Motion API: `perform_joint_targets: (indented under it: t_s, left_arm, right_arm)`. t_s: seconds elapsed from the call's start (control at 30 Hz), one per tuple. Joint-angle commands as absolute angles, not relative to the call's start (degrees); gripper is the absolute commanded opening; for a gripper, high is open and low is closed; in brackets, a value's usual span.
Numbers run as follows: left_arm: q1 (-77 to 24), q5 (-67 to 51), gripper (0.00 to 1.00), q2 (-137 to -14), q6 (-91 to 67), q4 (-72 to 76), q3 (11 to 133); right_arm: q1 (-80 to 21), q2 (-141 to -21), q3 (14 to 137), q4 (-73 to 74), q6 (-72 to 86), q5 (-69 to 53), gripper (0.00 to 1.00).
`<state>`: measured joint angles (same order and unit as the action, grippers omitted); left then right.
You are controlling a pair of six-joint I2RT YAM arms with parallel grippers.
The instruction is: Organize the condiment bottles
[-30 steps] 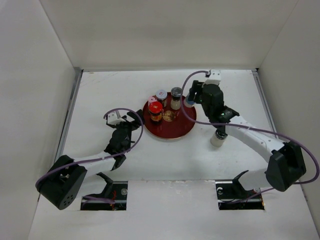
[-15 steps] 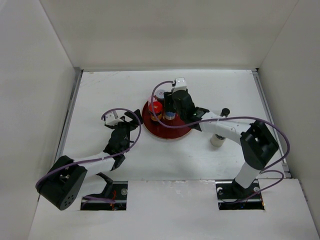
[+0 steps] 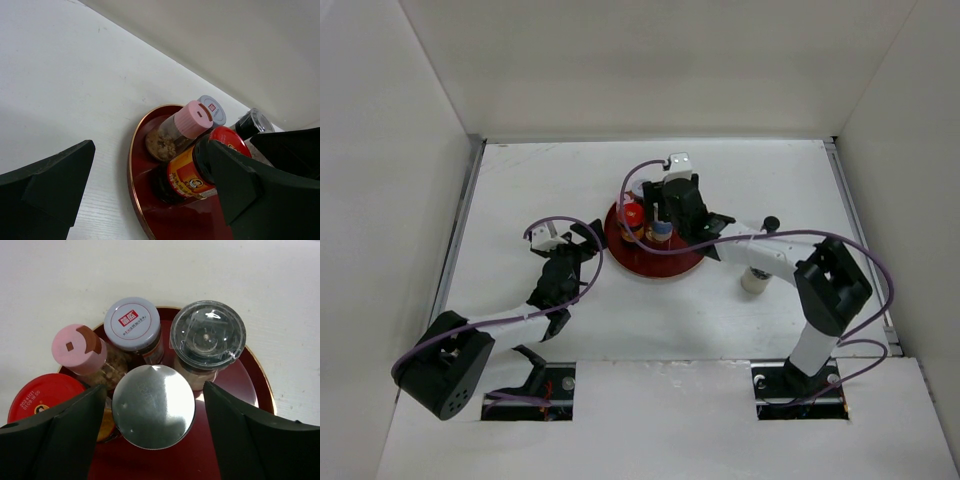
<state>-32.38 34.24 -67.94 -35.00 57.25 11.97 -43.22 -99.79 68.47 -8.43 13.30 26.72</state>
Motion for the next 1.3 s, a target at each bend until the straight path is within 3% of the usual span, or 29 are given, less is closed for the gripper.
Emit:
perform_joint_targets:
  t_s: [0.0, 0.13, 0.2, 0.23, 0.27, 0.33, 0.37, 0.4, 0.43, 0.47, 0.53, 0.63, 0.73, 0.9, 1.27]
  left_arm:
    - [-32.47, 33.49, 1.00, -67.76, -35.68, 59.68, 12.04]
    - [-32.03, 33.49, 1.00, -68.03, -35.68, 59.68, 11.95]
    - [-32.03, 33.49, 1.00, -67.76, -35.42, 59.50, 12.04]
    - [-32.03, 33.49, 1.00, -67.76, -35.33, 58.98, 12.30]
    - [-32.03, 33.49, 1.00, -67.76, -35.33, 58.19, 12.65]
    - [-32.38, 33.49, 1.00, -67.41, -35.42, 56.61, 13.18]
    - [-32.73, 33.57, 1.00, -67.24, -35.42, 56.17, 13.36]
    - [-32.91, 33.66, 1.00, -67.24, -35.42, 55.99, 13.53]
    - [-33.09, 33.49, 1.00, -67.67, -35.42, 56.25, 13.62]
    - [-33.09, 33.49, 0.99, -68.11, -35.51, 56.42, 13.62]
    - [-33.09, 33.31, 0.97, -68.12, -35.68, 56.43, 13.71]
    - [-33.35, 33.22, 0.96, -67.41, -35.68, 56.51, 13.45]
    - [-32.91, 33.22, 0.96, -67.50, -35.68, 56.60, 13.36]
    - [-33.18, 33.22, 0.97, -67.59, -35.68, 56.69, 13.27]
    - [-33.53, 32.52, 0.97, -67.76, -35.77, 56.87, 13.45]
  right_arm:
    - [-43.72, -95.37, 70.58, -11.69, 13.36, 28.04, 0.88]
    - [-43.55, -88.18, 66.64, -10.63, 13.89, 28.12, 0.92]
    - [-43.55, -83.08, 61.81, -10.46, 14.76, 29.70, 0.87]
    - [-43.55, -80.36, 59.09, -9.85, 15.64, 31.36, 0.82]
    - [-43.55, -77.55, 56.45, -8.54, 16.51, 33.73, 0.70]
    - [-43.55, -71.40, 51.35, -4.59, 17.83, 39.87, 0.33]
    - [-43.55, -67.97, 48.89, -1.87, 19.06, 43.64, 0.25]
    - [-43.46, -64.29, 46.61, 1.55, 20.55, 47.25, 0.24]
    - [-43.37, -60.94, 44.67, 5.24, 22.22, 50.16, 0.28]
    - [-43.29, -57.60, 43.17, 9.10, 24.50, 52.27, 0.41]
    - [-42.76, -52.23, 41.67, 18.15, 29.42, 54.22, 0.75]
    - [-40.83, -48.26, 41.40, 30.28, 36.19, 53.97, 0.92]
    - [-38.72, -48.42, 40.17, 36.12, 39.81, 50.03, 0.96]
    - [-36.79, -49.92, 34.81, 30.78, 41.57, 41.85, 0.95]
    - [-31.24, -54.49, 31.99, 19.08, 37.62, 37.00, 0.80]
